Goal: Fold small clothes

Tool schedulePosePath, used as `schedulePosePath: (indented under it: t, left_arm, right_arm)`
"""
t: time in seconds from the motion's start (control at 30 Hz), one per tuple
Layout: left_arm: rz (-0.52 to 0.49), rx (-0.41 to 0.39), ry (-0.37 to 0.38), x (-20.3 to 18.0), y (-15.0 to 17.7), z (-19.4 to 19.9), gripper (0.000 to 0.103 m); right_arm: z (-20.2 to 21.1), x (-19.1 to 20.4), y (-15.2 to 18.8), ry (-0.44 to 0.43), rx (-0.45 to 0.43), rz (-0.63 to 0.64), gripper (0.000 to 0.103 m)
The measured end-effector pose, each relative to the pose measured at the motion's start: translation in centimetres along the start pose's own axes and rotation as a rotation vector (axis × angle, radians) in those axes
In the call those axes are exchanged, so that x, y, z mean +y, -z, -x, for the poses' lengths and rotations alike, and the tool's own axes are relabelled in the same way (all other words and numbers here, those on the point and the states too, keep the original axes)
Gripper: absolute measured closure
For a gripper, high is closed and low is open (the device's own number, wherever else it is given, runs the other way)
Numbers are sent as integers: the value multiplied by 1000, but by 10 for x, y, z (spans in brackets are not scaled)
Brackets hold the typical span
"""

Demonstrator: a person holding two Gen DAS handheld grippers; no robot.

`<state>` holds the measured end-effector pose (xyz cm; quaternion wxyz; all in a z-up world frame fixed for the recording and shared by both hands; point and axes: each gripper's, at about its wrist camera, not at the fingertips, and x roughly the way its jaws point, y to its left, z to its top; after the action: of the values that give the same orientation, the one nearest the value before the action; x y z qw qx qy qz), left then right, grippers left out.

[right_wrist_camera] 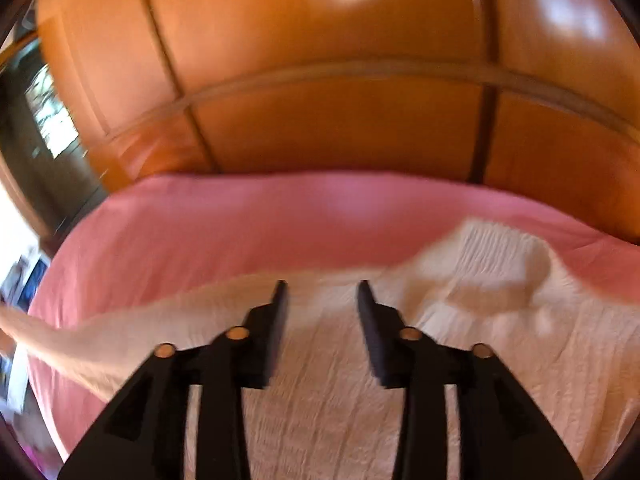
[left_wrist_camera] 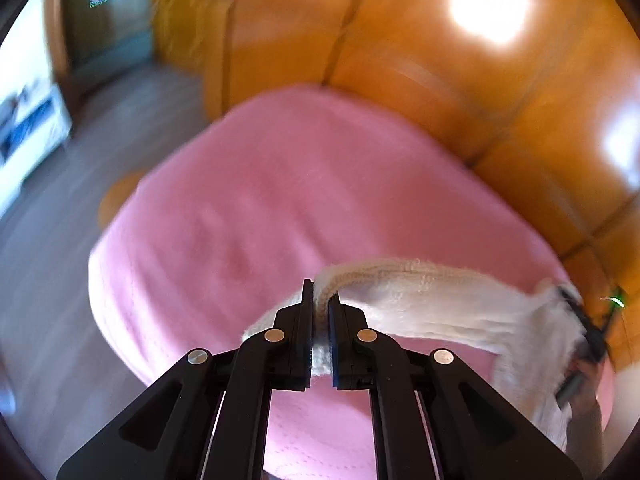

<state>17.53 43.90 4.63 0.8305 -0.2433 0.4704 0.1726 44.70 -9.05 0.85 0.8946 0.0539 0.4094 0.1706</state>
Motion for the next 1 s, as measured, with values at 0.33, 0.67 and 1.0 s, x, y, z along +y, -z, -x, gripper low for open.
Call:
schedulePosePath:
  t: [0.33,0.67,1.0]
  left_arm:
    - [171,-8,-201,71,-14,-64,67]
    - [244,-60,27,85,20,-78,33]
    - [83,-73,-403,30,29,-101,65]
  right_arm:
    - [59,3,106,34,35,187,24]
    - [124,-26,183,77,64,0,14]
    - [151,-35,234,163,103,-24,8]
